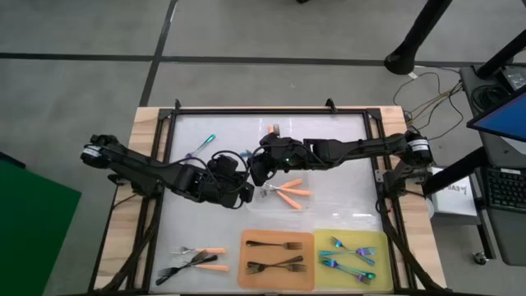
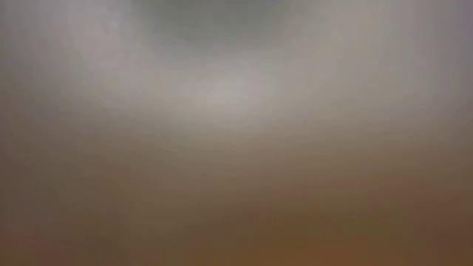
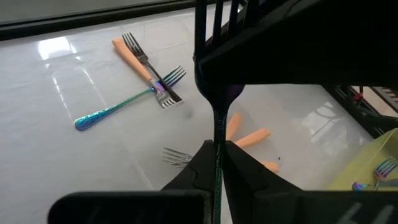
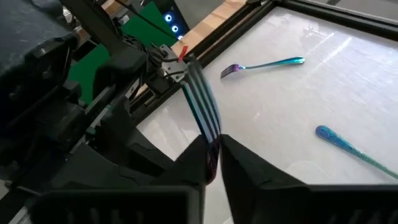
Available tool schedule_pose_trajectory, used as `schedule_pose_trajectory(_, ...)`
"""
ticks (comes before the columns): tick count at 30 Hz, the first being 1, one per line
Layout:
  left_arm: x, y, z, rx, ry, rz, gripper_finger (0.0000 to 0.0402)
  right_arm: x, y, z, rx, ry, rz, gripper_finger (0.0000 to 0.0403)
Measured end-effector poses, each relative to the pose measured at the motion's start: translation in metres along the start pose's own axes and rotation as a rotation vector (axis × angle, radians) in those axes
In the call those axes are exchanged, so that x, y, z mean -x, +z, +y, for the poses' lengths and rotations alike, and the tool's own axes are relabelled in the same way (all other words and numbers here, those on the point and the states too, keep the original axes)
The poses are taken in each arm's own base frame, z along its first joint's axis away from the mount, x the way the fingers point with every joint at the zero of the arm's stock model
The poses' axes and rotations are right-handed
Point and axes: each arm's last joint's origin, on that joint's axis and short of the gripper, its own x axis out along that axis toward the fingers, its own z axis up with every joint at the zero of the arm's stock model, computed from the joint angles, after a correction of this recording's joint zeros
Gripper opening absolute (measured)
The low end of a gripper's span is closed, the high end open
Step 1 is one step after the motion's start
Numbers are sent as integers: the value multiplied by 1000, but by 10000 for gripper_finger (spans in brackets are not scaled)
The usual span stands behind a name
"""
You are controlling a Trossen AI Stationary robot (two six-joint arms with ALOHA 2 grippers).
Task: Sort silverware by color (type)
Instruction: Put the blue fork into the yellow bin
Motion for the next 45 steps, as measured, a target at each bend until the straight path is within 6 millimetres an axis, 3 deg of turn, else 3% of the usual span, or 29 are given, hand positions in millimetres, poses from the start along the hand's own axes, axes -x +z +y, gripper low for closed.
schedule_pose_trajectory(3, 0, 1, -1, -8, -11, -8, 0, 0, 1, -1, 20, -2, -7, 14)
schedule_pose_trajectory(13, 0, 2, -2, -41, -16, -17, 18, -1, 3, -4, 38, -14, -3, 9)
schedule_pose_trajectory(22, 10, 8, 2, -86, -31, -19, 61, 3, 0, -29, 87, -149, 150, 9)
schedule_pose_trajectory(32, 12, 8, 14, -159, 53, 9, 72, 55, -11, -28, 122, -132, 466, 9)
schedule_pose_trajectory(45, 16, 23, 33, -150, 134, 13, 71, 115, -53, 14, 97, -122, 645, 9)
